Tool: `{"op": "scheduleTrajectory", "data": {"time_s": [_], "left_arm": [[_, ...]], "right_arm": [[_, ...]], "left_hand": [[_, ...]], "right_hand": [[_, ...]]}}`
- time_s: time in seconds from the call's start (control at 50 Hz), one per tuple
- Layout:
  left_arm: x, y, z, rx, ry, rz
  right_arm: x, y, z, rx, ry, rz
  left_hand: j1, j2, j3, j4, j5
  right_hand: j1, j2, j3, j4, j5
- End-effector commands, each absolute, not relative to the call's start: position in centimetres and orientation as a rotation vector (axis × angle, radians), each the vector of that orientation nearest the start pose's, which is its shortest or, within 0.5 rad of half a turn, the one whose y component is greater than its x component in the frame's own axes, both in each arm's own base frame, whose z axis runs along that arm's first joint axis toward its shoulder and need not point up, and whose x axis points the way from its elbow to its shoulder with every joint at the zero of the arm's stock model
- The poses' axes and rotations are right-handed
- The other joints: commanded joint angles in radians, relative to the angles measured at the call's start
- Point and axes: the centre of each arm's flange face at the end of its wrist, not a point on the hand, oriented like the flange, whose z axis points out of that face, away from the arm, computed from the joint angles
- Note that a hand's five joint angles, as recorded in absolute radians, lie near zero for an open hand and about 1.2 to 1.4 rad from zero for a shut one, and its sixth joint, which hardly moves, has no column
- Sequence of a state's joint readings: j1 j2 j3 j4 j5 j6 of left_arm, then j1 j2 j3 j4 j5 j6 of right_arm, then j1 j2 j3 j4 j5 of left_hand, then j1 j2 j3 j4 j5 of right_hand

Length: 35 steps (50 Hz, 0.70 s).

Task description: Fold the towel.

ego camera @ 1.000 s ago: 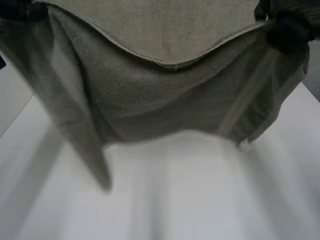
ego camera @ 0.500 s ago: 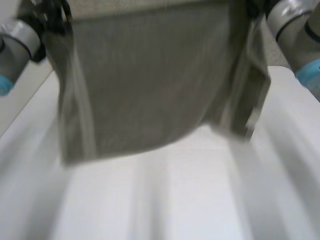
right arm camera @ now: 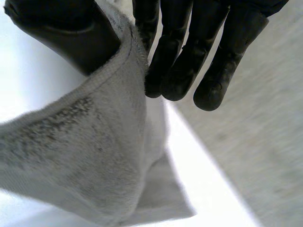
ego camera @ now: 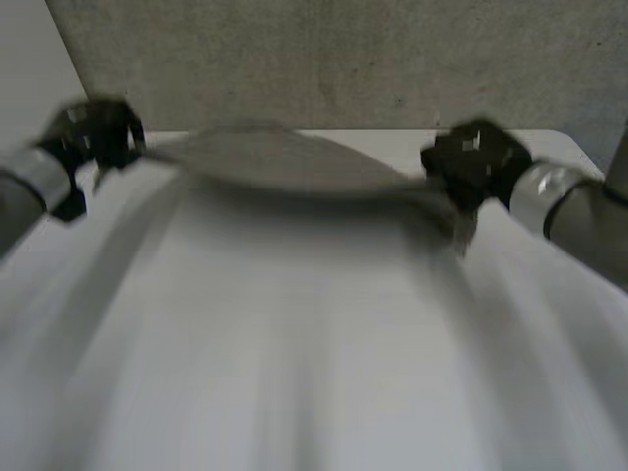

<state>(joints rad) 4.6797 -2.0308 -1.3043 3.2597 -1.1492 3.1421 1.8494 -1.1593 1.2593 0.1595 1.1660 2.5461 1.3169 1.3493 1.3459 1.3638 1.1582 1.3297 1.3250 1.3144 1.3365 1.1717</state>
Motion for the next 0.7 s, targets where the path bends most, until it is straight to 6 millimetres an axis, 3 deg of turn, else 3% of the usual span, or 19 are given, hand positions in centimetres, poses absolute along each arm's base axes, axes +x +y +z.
{"op": "scheduleTrajectory", "data": {"time_s": [0.02,0.06,0.12,0.16,0.18,0.2,0.22,0.24,0.26,0.32,0.34,0.38,0.42,0.5,0.56,0.62,0.7], "left_arm": [[-16.9,-34.9,16.9,0.665,2.663,-2.015],[-16.4,-33.7,15.2,0.700,2.693,-1.914],[-15.5,-32.9,14.5,0.699,2.707,-1.851],[-14.9,-32.7,15.0,0.688,2.696,-1.857],[-14.9,-32.7,15.0,0.688,2.695,-1.857],[-14.6,-32.5,16.2,0.688,2.667,-1.897],[-14.5,-32.1,17.6,0.706,2.629,-1.952],[-14.5,-32.1,17.7,0.707,2.628,-1.952],[-14.6,-31.7,19.2,0.726,2.591,-2.013],[-14.6,-31.0,22.3,0.730,2.521,-2.129],[-14.6,-31.0,22.4,0.729,2.521,-2.130],[-14.2,-30.5,24.9,0.664,2.477,-2.236],[-14.1,-30.3,25.6,0.631,2.473,-2.276],[-14.2,-30.3,26.6,0.589,2.471,-2.335],[-14.2,-31.0,26.8,0.589,2.434,-2.375],[-14.4,-32.6,25.5,0.610,2.430,-2.383],[-16.4,-35.7,23.5,0.686,2.443,-2.403]], "right_arm": [[24.6,-27.9,19.0,-1.336,2.048,-1.629],[24.2,-27.6,18.1,-1.331,2.065,-1.616],[23.4,-27.0,18.0,-1.318,2.078,-1.617],[23.0,-26.8,18.9,-1.307,2.081,-1.645],[22.8,-26.3,20.2,-1.302,2.068,-1.685],[22.6,-25.7,21.9,-1.291,2.050,-1.728],[22.6,-25.7,21.9,-1.291,2.050,-1.728],[22.3,-24.9,23.5,-1.285,2.034,-1.762],[22.1,-24.3,24.9,-1.284,2.026,-1.786],[21.8,-23.7,26.1,-1.280,2.024,-1.803],[21.4,-23.4,27.1,-1.273,2.025,-1.818],[21.2,-23.3,27.9,-1.267,2.020,-1.838],[20.8,-23.6,28.8,-1.256,2.032,-1.854],[20.8,-24.2,28.8,-1.264,2.029,-1.849],[21.2,-25.8,27.4,-1.282,2.051,-1.791],[21.5,-28.0,26.4,-1.311,2.065,-1.781],[22.3,-31.3,24.6,-1.359,2.074,-1.759]], "left_hand": [[0.079,0.047,0.050,0.032,0.064],[0.079,0.047,0.050,0.032,0.064],[0.079,0.047,0.050,0.032,0.064],[0.079,0.047,0.050,0.032,0.064],[0.079,0.047,0.050,0.032,0.064],[0.079,0.047,0.050,0.032,0.064],[0.079,0.047,0.050,0.032,0.064],[0.079,0.047,0.050,0.032,0.064],[0.079,0.047,0.050,0.032,0.064],[0.079,0.047,0.050,0.032,0.064],[0.079,0.047,0.050,0.032,0.064],[0.079,0.047,0.050,0.032,0.064],[0.079,0.047,0.050,0.032,0.064],[0.079,0.047,0.050,0.032,0.064],[0.079,0.047,0.050,0.032,0.064],[0.079,0.047,0.050,0.032,0.064],[0.079,0.047,0.050,0.032,0.064]], "right_hand": [[0.067,0.071,0.082,0.060,0.050],[0.067,0.071,0.082,0.060,0.050],[0.067,0.071,0.082,0.060,0.050],[0.067,0.071,0.082,0.060,0.050],[0.067,0.071,0.082,0.060,0.050],[0.067,0.071,0.082,0.060,0.050],[0.067,0.071,0.082,0.060,0.050],[0.067,0.071,0.082,0.060,0.050],[0.067,0.071,0.082,0.060,0.050],[0.067,0.071,0.082,0.060,0.050],[0.067,0.071,0.082,0.060,0.050],[0.067,0.071,0.082,0.060,0.050],[0.067,0.071,0.082,0.060,0.050],[0.067,0.071,0.082,0.060,0.050],[0.067,0.071,0.082,0.060,0.050],[0.067,0.071,0.082,0.060,0.050],[0.067,0.071,0.082,0.060,0.050]]}}
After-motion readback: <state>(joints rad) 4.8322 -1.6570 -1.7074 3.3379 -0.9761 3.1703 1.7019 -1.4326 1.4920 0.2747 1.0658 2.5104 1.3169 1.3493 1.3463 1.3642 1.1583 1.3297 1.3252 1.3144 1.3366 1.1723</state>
